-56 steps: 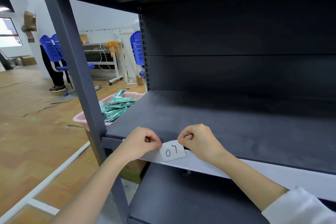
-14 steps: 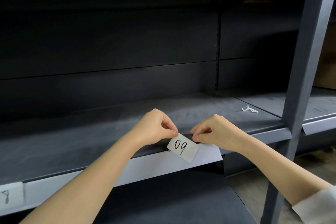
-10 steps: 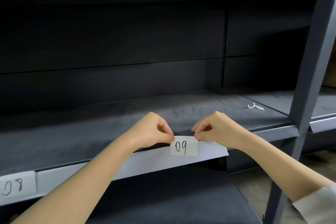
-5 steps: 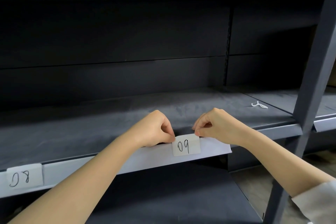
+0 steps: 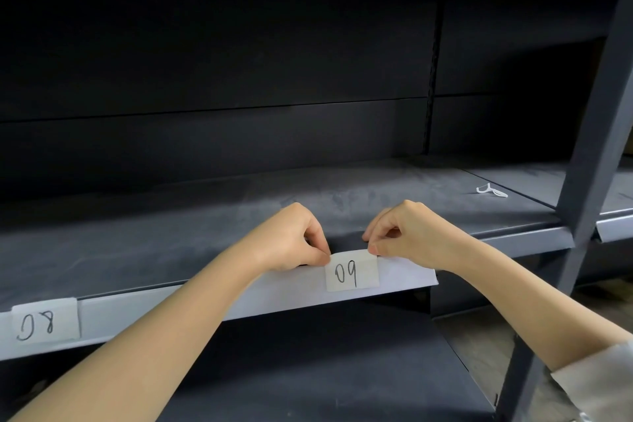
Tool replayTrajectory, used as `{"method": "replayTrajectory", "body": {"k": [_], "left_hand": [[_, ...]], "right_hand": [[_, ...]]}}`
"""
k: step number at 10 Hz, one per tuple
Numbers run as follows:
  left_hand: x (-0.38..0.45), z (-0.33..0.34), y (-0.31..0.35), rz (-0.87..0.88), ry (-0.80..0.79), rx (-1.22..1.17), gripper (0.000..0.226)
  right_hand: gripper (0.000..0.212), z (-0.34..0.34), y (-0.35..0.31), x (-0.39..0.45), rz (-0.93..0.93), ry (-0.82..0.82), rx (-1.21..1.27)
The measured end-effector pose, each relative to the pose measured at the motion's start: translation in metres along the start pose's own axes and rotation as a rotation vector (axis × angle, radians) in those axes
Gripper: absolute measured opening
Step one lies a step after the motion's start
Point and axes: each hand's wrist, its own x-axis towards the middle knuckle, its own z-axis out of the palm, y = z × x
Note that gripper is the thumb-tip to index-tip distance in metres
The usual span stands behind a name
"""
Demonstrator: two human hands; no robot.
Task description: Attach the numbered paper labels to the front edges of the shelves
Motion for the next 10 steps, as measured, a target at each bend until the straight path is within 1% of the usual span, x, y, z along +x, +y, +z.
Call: {"method": "replayTrajectory", "body": {"k": [1, 2, 6, 7, 8, 9, 10], "left_hand": [[0.000, 0.001, -0.001, 0.006, -0.003, 0.004, 0.011], [0.000, 0.001, -0.002, 0.008, -0.002, 0.005, 0.007], [-0.003, -0.001, -0.003, 0.009, -0.007, -0.009, 0.008], [-0.003, 0.000, -0.005, 0.017, 0.014, -0.025, 0.009], [-0.003, 0.000, -0.009, 0.030, 0.050, -0.012, 0.021], [-0.004, -0.002, -0.013, 0.059, 0.120, -0.045, 0.048], [-0.009, -0.010, -0.022, 0.059, 0.194, -0.138, 0.033]], "right_hand": [[0.011, 0.000, 0.000, 0.000, -0.008, -0.001, -0.008], [0.011, 0.000, -0.001, 0.000, -0.007, 0.002, -0.016], [0.011, 0.001, -0.002, -0.001, 0.026, 0.004, -0.001], [0.010, 0.002, -0.002, 0.000, 0.043, 0.022, 0.028], [0.009, 0.001, -0.002, -0.002, 0.058, 0.038, 0.046], [0.011, 0.000, -0.002, 0.000, 0.058, 0.106, 0.095], [0.017, 0.005, -0.006, 0.001, 0.069, 0.174, 0.096]]}}
